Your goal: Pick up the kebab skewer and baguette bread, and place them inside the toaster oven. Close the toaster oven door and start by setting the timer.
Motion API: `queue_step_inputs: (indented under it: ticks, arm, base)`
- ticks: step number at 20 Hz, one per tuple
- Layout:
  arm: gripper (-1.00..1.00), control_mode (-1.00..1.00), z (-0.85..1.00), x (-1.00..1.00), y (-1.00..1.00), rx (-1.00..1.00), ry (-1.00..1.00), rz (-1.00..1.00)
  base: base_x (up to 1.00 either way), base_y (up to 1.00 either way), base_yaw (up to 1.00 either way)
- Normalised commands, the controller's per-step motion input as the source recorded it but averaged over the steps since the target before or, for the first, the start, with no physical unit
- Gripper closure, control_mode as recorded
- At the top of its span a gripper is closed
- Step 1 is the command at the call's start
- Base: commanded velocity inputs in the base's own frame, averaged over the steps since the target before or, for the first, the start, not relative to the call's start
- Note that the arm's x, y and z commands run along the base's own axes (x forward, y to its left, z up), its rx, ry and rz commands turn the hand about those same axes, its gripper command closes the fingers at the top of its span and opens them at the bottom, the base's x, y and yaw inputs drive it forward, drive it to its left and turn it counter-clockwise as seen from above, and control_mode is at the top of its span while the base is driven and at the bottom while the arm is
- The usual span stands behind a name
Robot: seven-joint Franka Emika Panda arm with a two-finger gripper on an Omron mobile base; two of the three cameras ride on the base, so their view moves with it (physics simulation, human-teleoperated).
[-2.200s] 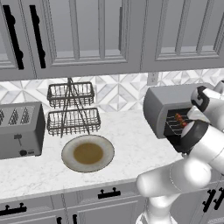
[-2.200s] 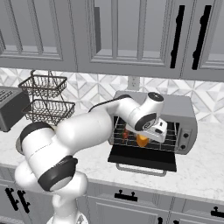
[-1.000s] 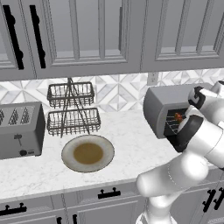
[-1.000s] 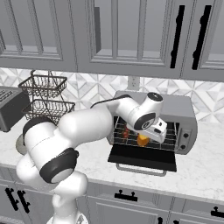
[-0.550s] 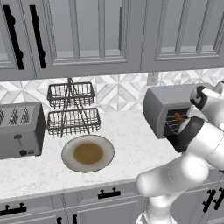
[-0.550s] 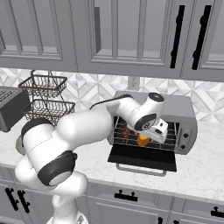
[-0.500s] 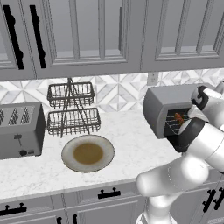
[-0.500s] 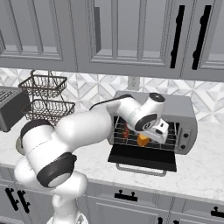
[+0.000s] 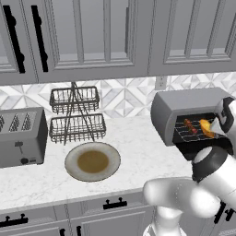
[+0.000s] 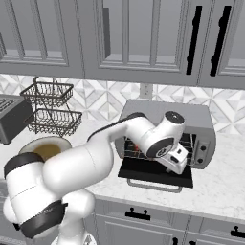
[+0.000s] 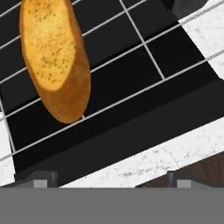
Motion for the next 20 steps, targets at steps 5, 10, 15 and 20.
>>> queue_step_inputs:
  ticks: [5,10,15,20]
  arm:
    - [-1.0,-1.0,-0.43,-0.04,0.27,-0.01,0.1,-0.17]
    - [-1.0,-1.0,-0.47,0.07,0.18,-0.03,0.06,-0.08]
    - [-1.0,-1.0,-0.28,0.06,0.0,-0.01,0.0,0.0]
    - [-1.0,-1.0,-0.16,0.26,0.0,-0.01,0.0,0.0]
  base:
    - [0.0,0.0,0.0]
    - [0.0,0.0,0.0]
    - [0.0,0.0,0.0]
    - [0.0,0.0,0.0]
